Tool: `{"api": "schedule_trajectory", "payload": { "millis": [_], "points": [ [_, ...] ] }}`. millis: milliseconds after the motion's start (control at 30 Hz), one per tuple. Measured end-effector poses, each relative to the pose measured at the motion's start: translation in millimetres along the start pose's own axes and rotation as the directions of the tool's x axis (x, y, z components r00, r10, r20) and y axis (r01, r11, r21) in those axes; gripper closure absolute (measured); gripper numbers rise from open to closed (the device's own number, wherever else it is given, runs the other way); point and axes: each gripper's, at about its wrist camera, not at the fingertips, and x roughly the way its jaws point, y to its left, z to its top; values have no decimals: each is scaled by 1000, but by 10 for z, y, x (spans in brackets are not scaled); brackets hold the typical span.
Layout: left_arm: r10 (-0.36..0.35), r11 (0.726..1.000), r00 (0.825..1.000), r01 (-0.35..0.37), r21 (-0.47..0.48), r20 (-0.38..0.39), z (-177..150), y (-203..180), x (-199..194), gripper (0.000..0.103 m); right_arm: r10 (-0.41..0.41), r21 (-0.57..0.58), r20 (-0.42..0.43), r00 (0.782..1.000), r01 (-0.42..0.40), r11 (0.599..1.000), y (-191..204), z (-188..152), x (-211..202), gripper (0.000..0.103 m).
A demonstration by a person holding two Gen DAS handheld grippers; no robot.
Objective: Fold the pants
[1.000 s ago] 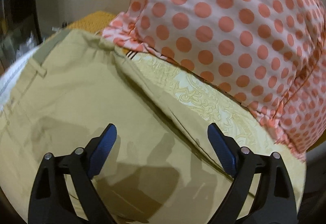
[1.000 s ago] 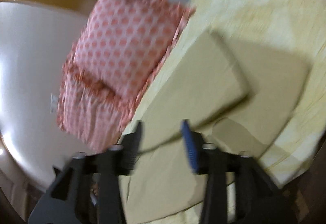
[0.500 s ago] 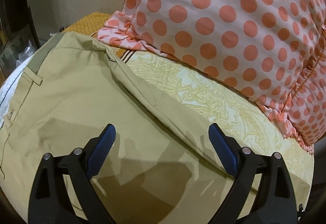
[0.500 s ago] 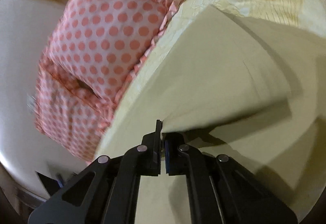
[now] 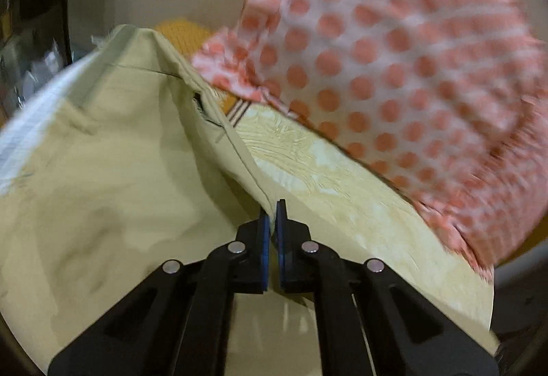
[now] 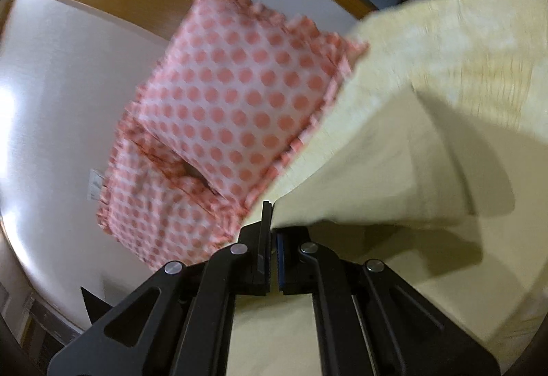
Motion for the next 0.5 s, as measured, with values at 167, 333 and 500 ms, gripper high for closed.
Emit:
{"api": "schedule_trajectory", "payload": {
  "millis": [167,333,500],
  "points": [
    [-48,999,992,44,30,120,-907,329,-1167,99,-6,-31,43,999,7,999,-11,52,-400,101],
    [13,998,1000,-12,-61,17,-1795,732,-1311,100,-116,42,4,993,116,992,-426,-96,-551,101],
    [9,998,999,-5,-68,50,-1908,788,-1361,100,-138,80,-18,990,139,987,-629,-180,-579,101]
  ]
}}
